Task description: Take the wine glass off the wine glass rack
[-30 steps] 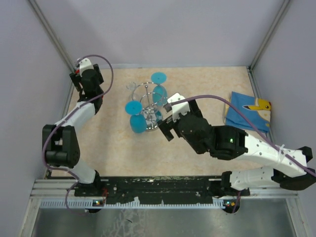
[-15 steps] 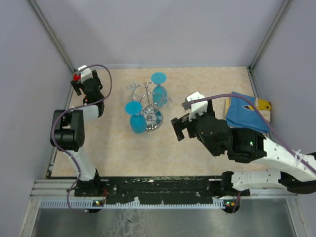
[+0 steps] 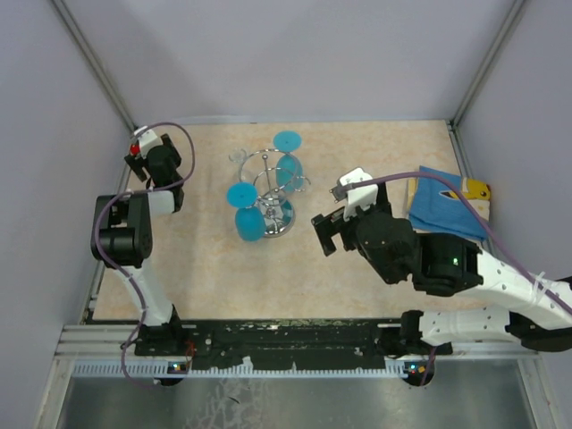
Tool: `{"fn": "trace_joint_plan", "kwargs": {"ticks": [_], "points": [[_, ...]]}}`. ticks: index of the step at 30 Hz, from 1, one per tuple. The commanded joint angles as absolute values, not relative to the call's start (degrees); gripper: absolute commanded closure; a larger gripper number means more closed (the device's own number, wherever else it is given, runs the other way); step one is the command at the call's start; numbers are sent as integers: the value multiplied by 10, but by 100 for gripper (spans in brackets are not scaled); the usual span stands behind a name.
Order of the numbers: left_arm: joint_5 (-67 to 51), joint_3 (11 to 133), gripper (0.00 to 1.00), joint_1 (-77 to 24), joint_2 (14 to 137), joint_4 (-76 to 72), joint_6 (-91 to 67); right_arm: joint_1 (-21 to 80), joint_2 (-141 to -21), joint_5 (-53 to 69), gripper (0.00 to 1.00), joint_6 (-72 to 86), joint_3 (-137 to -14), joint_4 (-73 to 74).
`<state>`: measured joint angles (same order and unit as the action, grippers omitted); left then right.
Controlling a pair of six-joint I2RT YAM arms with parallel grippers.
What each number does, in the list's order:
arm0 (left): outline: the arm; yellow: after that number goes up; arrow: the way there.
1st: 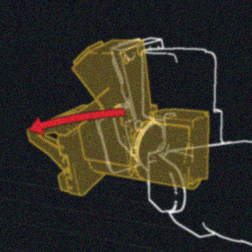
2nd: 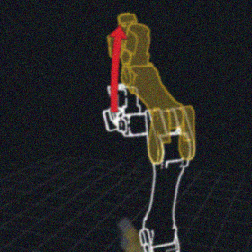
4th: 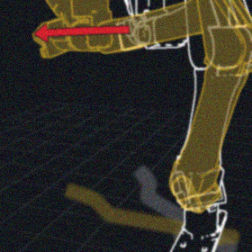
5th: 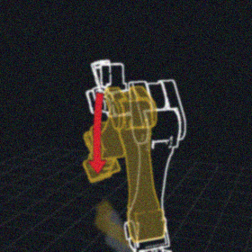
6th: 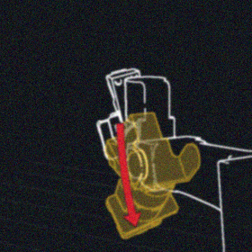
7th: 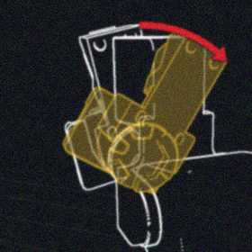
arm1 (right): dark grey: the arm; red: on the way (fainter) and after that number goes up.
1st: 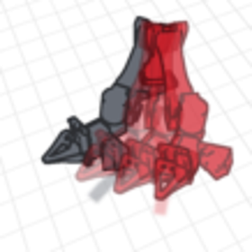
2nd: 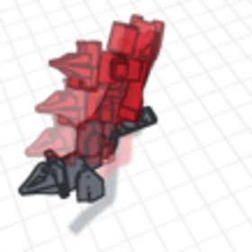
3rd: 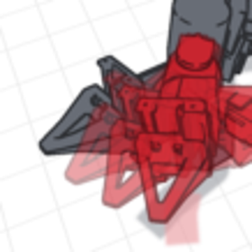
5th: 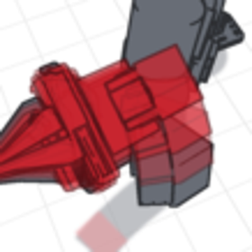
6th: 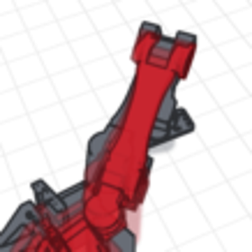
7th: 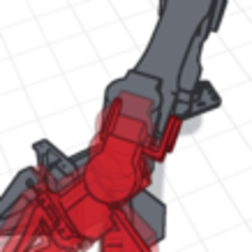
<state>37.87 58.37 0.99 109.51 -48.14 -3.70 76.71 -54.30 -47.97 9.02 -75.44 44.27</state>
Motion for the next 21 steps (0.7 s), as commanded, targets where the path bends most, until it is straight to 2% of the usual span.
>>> {"fn": "trace_joint_plan", "kwargs": {"ticks": [1,5,18,21], "points": [[363,595,6,21,1102,-469,-75,765,-528,-497,1,95,-757,434],[352,596,0,23,1094,-459,-79,765,-530,-495,1,94,-756,430],[332,619,0,23,1019,-317,-128,765,-522,-483,1,93,-747,415],[336,638,0,23,1008,-241,-155,765,-523,-479,1,89,-745,410]]}}
